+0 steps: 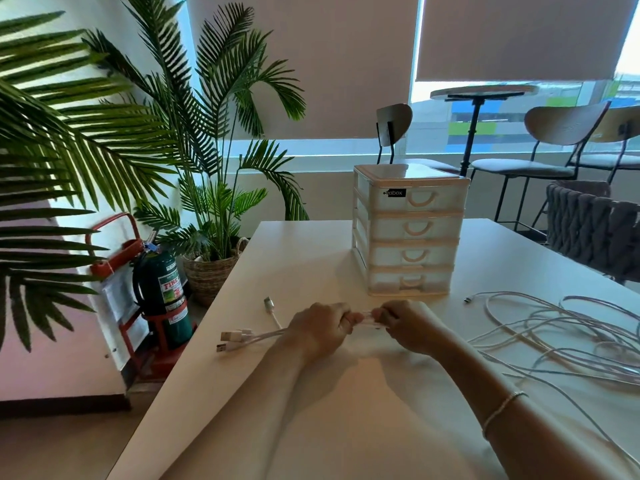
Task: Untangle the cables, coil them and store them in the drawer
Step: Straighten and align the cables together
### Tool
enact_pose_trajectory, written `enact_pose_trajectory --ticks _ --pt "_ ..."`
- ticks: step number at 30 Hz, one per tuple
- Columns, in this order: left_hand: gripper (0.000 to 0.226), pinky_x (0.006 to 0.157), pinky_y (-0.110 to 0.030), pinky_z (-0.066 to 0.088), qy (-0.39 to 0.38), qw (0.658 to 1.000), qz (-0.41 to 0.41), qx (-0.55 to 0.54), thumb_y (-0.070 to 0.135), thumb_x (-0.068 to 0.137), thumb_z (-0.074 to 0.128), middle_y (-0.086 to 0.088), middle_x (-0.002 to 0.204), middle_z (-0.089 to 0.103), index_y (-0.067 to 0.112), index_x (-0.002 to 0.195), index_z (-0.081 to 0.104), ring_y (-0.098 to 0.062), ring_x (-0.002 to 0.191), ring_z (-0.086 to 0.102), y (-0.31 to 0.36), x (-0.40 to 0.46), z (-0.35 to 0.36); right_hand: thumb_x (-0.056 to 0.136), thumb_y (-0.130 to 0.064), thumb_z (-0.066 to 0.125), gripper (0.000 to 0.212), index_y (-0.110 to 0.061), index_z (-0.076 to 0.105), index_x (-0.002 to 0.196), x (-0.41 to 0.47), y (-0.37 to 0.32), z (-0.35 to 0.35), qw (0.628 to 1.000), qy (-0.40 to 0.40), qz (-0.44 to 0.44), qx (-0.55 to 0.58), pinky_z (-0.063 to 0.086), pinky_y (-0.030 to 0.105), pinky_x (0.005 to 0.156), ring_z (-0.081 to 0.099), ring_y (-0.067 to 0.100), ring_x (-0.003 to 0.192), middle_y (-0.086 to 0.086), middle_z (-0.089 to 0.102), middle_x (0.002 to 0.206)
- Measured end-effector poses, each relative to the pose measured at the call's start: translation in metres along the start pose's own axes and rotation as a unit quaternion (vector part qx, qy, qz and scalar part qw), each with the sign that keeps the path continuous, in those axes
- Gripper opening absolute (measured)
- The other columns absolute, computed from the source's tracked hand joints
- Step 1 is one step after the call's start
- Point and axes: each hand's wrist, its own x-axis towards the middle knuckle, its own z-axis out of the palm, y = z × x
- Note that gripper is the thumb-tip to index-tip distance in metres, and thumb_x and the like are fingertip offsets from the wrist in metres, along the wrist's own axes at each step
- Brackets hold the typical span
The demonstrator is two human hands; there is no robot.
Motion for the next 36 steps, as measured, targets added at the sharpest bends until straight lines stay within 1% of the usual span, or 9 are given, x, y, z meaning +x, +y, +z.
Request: enact_pose_trajectory --ticks 5,8,12,14,18,21,24,32,36 --pt "0.029 0.085 -0.035 0.048 0.055 0.998 -0.014 -0.025 0.038 0.097 0.04 -0.001 0.103 0.069 0.018 0.1 0.06 -0.028 0.101 0.061 -0.002 0.002 -0.002 0.095 -0.025 0.047 0.03 -0.024 0.06 0.068 -0.008 -0.005 -0.001 0.989 -0.037 -0.044 0.134 0.037 0.024 0.06 0.046 0.01 0.062 -0.004 0.054 0.068" --pt "0.027 0.085 -0.037 0.048 0.053 0.998 -0.02 -0.029 0.036 0.097 0.04 -0.001 0.102 0.069 0.019 0.099 0.061 -0.028 0.101 0.061 -0.004 0.001 -0.003 0.094 -0.026 0.048 0.032 -0.028 0.059 0.064 -0.01 -0.006 0.0 0.986 -0.056 -0.057 0.149 0.038 0.026 0.061 0.048 0.012 0.064 0.001 0.057 0.071" --pt "0.035 0.076 -0.029 0.042 0.011 1.0 0.012 -0.027 0.045 0.097 0.036 0.001 0.096 0.068 0.019 0.094 0.06 -0.024 0.093 0.061 0.005 -0.002 -0.007 0.095 -0.022 0.047 0.027 -0.014 0.065 0.076 -0.003 0.0 -0.002 0.987 0.108 -0.061 0.102 0.043 0.032 0.069 0.058 0.023 0.077 0.004 0.062 0.077" --pt "0.038 0.077 -0.031 0.043 -0.002 1.0 0.021 -0.001 0.048 0.096 0.035 -0.003 0.096 0.068 0.019 0.093 0.059 -0.026 0.093 0.06 0.008 -0.004 -0.007 0.095 -0.021 0.047 0.026 -0.008 0.067 0.085 -0.002 0.002 -0.001 0.986 0.136 -0.059 0.081 0.04 0.029 0.067 0.056 0.02 0.076 -0.004 0.059 0.072" --pt "0.035 0.084 -0.035 0.045 0.021 1.0 0.002 0.019 0.045 0.096 0.037 -0.005 0.105 0.068 0.02 0.1 0.06 -0.029 0.1 0.06 0.003 -0.004 -0.009 0.093 -0.019 0.051 0.028 -0.023 0.062 0.067 -0.005 0.008 0.002 0.982 -0.034 -0.052 0.177 0.04 0.024 0.064 0.05 0.012 0.067 -0.003 0.057 0.069" --pt "0.028 0.074 -0.029 0.042 0.002 0.999 -0.001 -0.04 0.038 0.096 0.042 -0.001 0.09 0.066 0.017 0.093 0.061 -0.024 0.086 0.059 -0.001 -0.004 -0.011 0.095 -0.023 0.05 0.029 -0.021 0.062 0.069 -0.005 0.008 -0.001 0.971 -0.093 -0.02 0.221 0.031 0.015 0.047 0.038 0.003 0.047 -0.002 0.046 0.062" --pt "0.021 0.065 -0.024 0.033 -0.049 0.995 0.008 -0.091 0.028 0.096 0.047 0.002 0.076 0.055 0.013 0.09 0.06 -0.018 0.074 0.049 -0.006 -0.004 -0.015 0.095 -0.025 0.048 0.026 -0.02 0.065 0.077 -0.004 0.008 -0.003 0.962 -0.106 -0.014 0.25 0.024 0.011 0.038 0.03 0.001 0.035 -0.005 0.037 0.059" --pt "0.02 0.074 -0.022 0.035 -0.11 0.992 -0.014 -0.066 0.011 0.094 0.042 -0.004 0.099 0.063 0.014 0.098 0.061 -0.014 0.08 0.048 -0.01 -0.006 -0.023 0.094 -0.025 0.05 0.031 -0.026 0.062 0.065 -0.001 0.009 0.001 0.983 -0.048 0.004 0.176 0.026 0.02 0.048 0.033 0.008 0.048 -0.004 0.043 0.059" --pt "0.013 0.081 -0.028 0.039 -0.114 0.991 0.0 -0.066 0.02 0.095 0.044 -0.009 0.103 0.063 0.017 0.099 0.056 -0.023 0.094 0.054 -0.001 -0.004 -0.015 0.095 -0.025 0.048 0.034 -0.028 0.059 0.063 -0.001 0.007 0.003 0.987 -0.02 -0.001 0.156 0.027 0.022 0.052 0.034 0.009 0.052 -0.006 0.044 0.06"
